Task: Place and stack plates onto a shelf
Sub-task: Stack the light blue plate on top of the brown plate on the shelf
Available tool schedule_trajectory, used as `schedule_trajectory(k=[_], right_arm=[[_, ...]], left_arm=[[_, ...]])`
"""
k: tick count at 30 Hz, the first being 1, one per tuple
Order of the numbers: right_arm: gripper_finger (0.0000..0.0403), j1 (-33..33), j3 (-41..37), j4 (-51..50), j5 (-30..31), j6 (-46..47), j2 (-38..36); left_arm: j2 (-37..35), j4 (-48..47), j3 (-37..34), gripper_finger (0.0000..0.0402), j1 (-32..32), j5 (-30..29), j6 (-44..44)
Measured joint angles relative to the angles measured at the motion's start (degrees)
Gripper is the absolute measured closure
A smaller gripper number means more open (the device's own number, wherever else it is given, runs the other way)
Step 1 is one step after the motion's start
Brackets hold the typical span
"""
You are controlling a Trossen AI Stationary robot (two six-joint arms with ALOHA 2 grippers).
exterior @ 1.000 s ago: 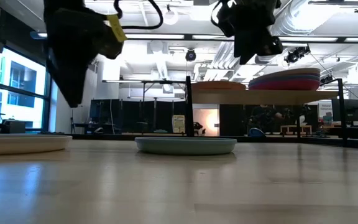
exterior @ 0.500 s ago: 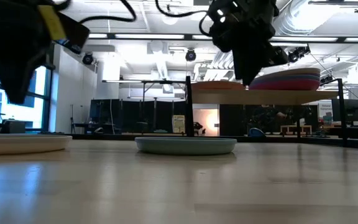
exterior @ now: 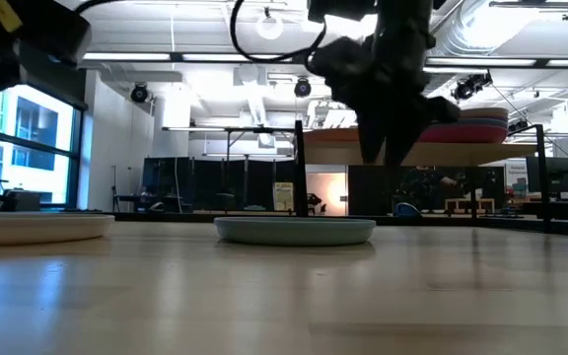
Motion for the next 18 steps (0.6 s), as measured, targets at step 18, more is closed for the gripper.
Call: schedule_trajectory(k=[18], right_arm=[[0.0273,-0.2,0.0,2.0,6.6,12.4,8.6]], left_arm=[[0.0,0.3,0.0,0.0268,-4.4,-0.6,-4.1]])
